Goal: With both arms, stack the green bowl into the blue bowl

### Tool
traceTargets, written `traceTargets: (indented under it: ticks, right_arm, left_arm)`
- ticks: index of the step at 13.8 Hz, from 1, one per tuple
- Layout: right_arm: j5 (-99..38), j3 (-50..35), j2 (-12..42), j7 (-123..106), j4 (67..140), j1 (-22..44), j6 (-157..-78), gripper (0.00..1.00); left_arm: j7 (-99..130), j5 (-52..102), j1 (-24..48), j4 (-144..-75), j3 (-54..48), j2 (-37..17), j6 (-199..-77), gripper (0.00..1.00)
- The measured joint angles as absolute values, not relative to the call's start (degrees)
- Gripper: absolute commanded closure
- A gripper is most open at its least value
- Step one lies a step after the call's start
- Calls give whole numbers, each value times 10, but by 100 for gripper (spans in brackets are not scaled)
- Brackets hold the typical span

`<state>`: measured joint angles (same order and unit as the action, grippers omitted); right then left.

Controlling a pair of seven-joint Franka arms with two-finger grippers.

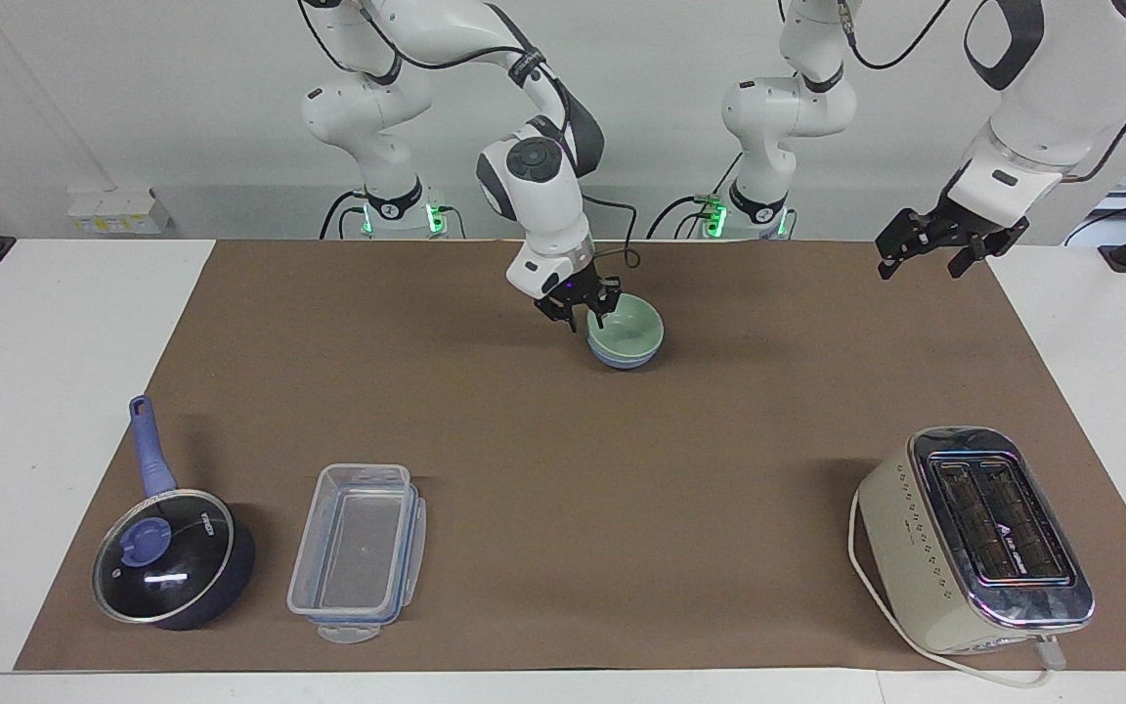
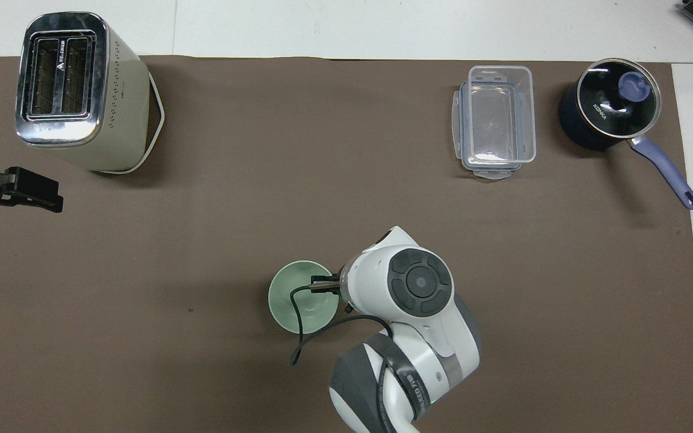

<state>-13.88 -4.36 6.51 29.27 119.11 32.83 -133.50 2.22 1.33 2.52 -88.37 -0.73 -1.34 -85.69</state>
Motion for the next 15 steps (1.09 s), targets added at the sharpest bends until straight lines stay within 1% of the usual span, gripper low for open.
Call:
traceTargets:
  ticks: [3, 6, 8, 11, 13, 15]
  right_arm:
    - [-132, -41, 23, 292, 1191, 279, -1298, 0]
    - [-90, -39, -8, 290, 1191, 213, -1271, 0]
    - [-80, -39, -19, 275, 1191, 168, -1268, 0]
    - [-79, -38, -35, 198, 1191, 91, -1263, 0]
    - [-78, -36, -49, 151, 1180, 42, -1237, 0]
    - [-72, -34, -59, 117, 1149, 3, -1186, 0]
  left_arm:
    - [22, 13, 25, -884, -7, -13, -857, 0]
    - [22, 13, 25, -884, -7, -13, -857, 0]
    - [22, 13, 25, -884, -7, -13, -857, 0]
    - [22, 13, 25, -884, -7, -13, -857, 0]
    - [22, 13, 25, -884, -7, -13, -857, 0]
    - [22, 13, 25, -884, -7, -13, -857, 0]
